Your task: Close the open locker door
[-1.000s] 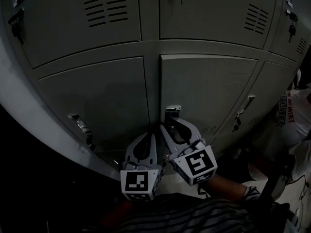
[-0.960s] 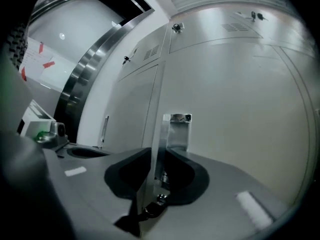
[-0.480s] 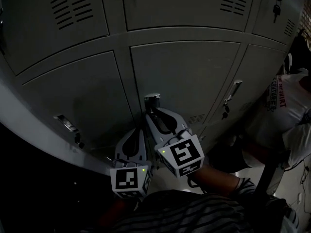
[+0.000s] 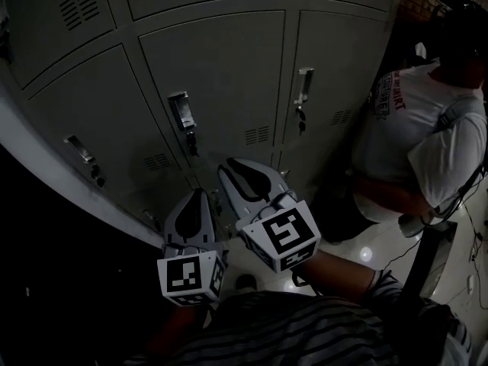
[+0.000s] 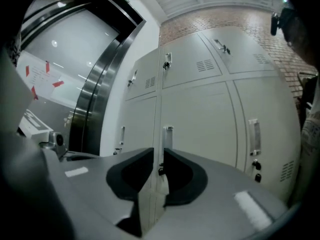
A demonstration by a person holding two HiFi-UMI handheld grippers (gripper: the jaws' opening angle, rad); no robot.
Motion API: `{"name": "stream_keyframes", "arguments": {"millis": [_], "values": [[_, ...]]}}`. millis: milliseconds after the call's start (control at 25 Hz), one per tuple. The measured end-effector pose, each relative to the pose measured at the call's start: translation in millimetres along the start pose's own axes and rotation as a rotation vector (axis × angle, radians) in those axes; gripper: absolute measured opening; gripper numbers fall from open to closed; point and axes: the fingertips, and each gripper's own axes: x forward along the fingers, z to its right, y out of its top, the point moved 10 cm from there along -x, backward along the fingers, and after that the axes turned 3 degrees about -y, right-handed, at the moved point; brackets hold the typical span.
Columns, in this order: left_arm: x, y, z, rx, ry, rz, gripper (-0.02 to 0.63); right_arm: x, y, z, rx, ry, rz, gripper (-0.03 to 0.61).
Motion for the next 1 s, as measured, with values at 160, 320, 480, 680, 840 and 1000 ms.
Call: {"name": "stream_keyframes", "arguments": {"millis": [160,320,480,680,840,1000], "values": [[-56,-8,62,-0.003,0.027,-0.011,0.005,-83,-6,-10,0.003,0.026,-0.021,0.052],[-109,-18,123,-0.011,0.059,-0.030,0.005,-161,-8,-18,0.002,0.056,-0.038,0.041],[-152,-19,167,0.007,0.078,-0.052,0.005,-225,-4,-26,0.007,0.076,-0.040,0.023],[-186,-2,198,0.053,0.089,-0.054,0.005,-278,5,-28,0.012,0.065,-0.048,0.002],[-204,5,211,0.073,0.075,-0.068,0.005,-304,9,-35,0.038,0.035,-0.048,0.002],[-220,6,213,0.084,0.062,-0.062,0.005,-319,4,-53,0.050,0.018,-0.053,0.002]]}}
